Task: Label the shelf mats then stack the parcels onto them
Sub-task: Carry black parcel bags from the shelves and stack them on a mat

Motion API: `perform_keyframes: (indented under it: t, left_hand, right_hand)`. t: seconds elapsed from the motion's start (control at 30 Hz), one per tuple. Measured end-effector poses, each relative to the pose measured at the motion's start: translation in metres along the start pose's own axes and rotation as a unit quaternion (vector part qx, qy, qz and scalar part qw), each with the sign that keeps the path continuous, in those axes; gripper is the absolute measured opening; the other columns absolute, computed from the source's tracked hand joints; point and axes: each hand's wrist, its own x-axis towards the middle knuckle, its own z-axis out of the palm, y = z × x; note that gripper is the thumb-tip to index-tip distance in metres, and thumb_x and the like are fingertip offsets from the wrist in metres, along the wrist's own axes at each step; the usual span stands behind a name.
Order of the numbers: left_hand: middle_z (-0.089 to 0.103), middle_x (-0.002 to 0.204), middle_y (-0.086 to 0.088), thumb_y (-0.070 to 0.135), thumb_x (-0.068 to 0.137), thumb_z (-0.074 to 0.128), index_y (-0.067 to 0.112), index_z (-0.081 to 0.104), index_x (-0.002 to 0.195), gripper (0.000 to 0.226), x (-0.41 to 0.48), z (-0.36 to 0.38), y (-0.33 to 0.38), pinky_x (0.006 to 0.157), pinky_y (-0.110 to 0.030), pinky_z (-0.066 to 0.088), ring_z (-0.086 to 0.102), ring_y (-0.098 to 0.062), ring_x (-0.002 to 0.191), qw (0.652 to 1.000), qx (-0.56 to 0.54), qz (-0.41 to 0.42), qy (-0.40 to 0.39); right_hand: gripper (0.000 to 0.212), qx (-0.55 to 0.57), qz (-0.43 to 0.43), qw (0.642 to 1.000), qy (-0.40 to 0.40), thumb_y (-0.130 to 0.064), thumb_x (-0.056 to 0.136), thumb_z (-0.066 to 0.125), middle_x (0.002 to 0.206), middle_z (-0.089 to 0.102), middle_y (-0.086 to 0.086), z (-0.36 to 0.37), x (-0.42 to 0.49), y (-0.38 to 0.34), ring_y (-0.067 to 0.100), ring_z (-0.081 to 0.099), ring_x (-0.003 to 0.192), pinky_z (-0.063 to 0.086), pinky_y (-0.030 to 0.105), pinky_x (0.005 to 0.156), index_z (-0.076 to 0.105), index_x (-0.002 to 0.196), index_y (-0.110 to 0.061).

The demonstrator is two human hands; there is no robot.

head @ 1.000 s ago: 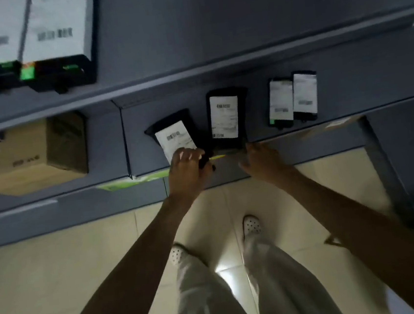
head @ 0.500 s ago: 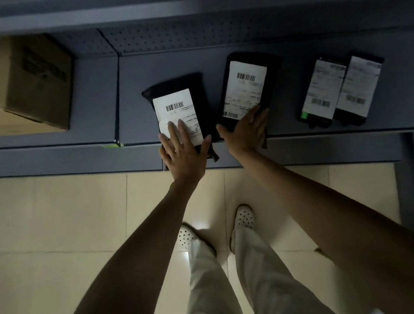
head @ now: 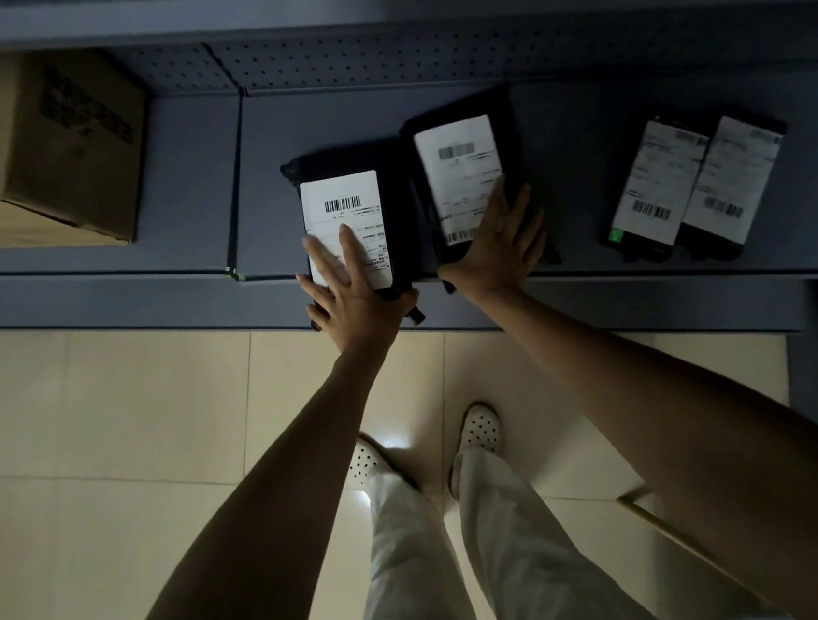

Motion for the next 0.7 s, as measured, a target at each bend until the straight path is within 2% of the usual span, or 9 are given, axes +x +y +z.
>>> perform_keyframes:
  t: [0.1, 0.2, 0.3, 0.4, 0.7]
  left_hand:
    - [-0.003, 0.16, -0.019, 0.05, 0.066, 0.08, 0.041, -0.005, 0.155, 0.123, -0.002, -0.002, -0.001, 0.109, -0.058, 0.027, 0.021, -0.049, 0.138, 0.998, -0.033, -0.049, -0.003]
    - [0.022, 0.146, -0.018, 0.049, 0.064, 0.081, 0.044, -0.004, 0.153, 0.123, -0.007, -0.008, -0.008, 0.1, -0.053, 0.038, 0.038, -0.043, 0.121, 0.997, -0.031, -0.071, 0.004]
    - [0.028, 0.139, -0.016, 0.051, 0.066, 0.078, 0.043, 0.004, 0.153, 0.115, -0.015, -0.019, -0.019, 0.095, -0.049, 0.04, 0.041, -0.039, 0.114, 0.997, -0.03, -0.067, 0.021]
    - [0.03, 0.138, -0.013, 0.05, 0.065, 0.077, 0.042, 0.011, 0.153, 0.111, -0.028, -0.036, -0.034, 0.097, -0.047, 0.037, 0.04, -0.036, 0.115, 0.993, -0.039, -0.099, 0.047]
    - [0.029, 0.143, -0.016, 0.047, 0.062, 0.08, 0.042, 0.016, 0.153, 0.111, -0.072, -0.121, -0.136, 0.101, -0.049, 0.032, 0.037, -0.038, 0.12, 0.973, -0.069, -0.163, 0.15]
  right_hand:
    - [0.138, -0.029, -0.025, 0.999, -0.013, -0.052, 0.06, 0.084, 0.162, -0.012, 0.019, -0.002, -0.006, 0.006, 0.049, -0.006, 0.146, 0.0, 0.059, 0.117, -0.011, 0.157, -0.023]
    - [0.136, -0.061, -0.031, 0.997, -0.031, -0.051, 0.06, 0.084, 0.159, 0.001, 0.024, -0.012, -0.01, 0.006, 0.051, 0.013, 0.141, 0.014, 0.06, 0.115, -0.007, 0.157, -0.024]
    - [0.133, -0.069, -0.039, 0.996, -0.033, -0.048, 0.058, 0.085, 0.157, 0.01, 0.023, -0.026, -0.024, 0.006, 0.046, 0.024, 0.136, 0.022, 0.057, 0.111, -0.001, 0.157, -0.026]
    - [0.129, -0.063, -0.082, 0.994, -0.024, -0.049, 0.057, 0.083, 0.155, 0.018, 0.021, -0.033, -0.047, -0.002, 0.043, 0.03, 0.132, 0.025, 0.054, 0.109, 0.005, 0.157, -0.026]
    - [0.125, -0.052, -0.19, 0.98, -0.039, -0.05, 0.055, 0.079, 0.155, 0.019, 0.016, -0.029, -0.131, -0.098, 0.038, 0.031, 0.131, 0.023, 0.047, 0.109, 0.009, 0.156, -0.026]
